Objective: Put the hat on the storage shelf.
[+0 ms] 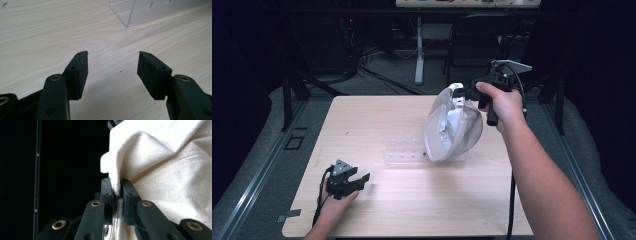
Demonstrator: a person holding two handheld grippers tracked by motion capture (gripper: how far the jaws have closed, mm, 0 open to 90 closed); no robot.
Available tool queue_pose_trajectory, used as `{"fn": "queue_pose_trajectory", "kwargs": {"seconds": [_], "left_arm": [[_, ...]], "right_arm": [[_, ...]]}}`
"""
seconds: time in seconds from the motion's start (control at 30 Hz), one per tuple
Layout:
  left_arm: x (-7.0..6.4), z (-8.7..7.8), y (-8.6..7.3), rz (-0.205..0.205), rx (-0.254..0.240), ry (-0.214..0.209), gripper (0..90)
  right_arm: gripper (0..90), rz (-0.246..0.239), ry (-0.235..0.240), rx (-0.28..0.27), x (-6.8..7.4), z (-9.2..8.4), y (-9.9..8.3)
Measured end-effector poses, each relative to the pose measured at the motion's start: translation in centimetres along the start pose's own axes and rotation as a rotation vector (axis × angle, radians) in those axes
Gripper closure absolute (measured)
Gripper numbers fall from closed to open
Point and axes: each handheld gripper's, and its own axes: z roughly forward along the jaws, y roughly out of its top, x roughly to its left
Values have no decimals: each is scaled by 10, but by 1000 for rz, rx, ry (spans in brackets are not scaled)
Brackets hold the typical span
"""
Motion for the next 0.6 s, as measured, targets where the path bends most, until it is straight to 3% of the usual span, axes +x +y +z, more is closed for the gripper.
{"fn": "queue_pose_trajectory", "kwargs": {"seconds": [0.4, 0.6], "left_arm": [[-1, 1, 0, 2, -3, -1, 426], [-16, 2, 8, 8, -20, -30, 426]], "right_arm": [[821, 31, -4, -56, -4, 18, 5], [820, 27, -14, -72, -5, 21, 4]]}}
